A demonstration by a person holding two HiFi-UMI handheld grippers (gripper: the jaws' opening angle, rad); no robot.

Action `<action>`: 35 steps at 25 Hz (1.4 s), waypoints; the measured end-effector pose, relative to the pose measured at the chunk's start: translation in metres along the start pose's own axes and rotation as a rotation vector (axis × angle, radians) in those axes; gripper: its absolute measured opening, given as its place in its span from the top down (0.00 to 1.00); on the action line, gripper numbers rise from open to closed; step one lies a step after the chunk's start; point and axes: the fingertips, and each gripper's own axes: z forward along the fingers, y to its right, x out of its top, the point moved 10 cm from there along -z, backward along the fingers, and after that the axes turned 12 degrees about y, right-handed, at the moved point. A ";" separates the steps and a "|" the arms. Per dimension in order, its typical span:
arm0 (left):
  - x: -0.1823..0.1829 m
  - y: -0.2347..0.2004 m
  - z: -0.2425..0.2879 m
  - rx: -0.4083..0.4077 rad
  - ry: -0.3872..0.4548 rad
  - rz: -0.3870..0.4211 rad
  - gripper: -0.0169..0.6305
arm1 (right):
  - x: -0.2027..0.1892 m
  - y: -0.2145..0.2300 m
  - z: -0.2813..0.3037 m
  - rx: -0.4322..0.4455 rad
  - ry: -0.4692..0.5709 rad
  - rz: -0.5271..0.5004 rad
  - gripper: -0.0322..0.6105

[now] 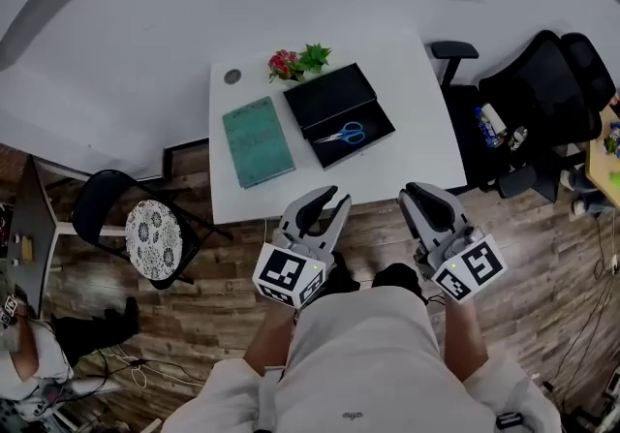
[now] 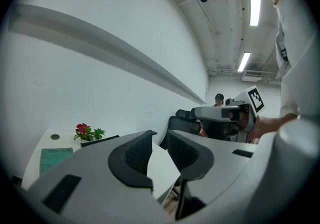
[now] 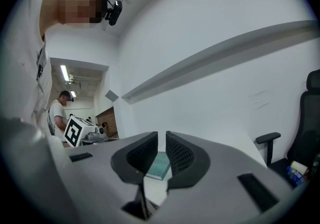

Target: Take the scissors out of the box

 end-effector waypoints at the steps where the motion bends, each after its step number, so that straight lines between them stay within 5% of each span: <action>1: -0.002 -0.004 0.001 -0.010 -0.005 -0.006 0.82 | -0.002 -0.001 0.002 -0.010 -0.004 -0.002 0.85; 15: -0.013 -0.033 0.037 -0.085 -0.076 -0.029 0.80 | -0.015 0.026 0.019 -0.108 -0.039 0.024 0.77; 35: 0.006 -0.051 0.133 0.012 -0.148 0.065 0.80 | 0.010 0.133 0.073 0.021 -0.013 0.049 0.77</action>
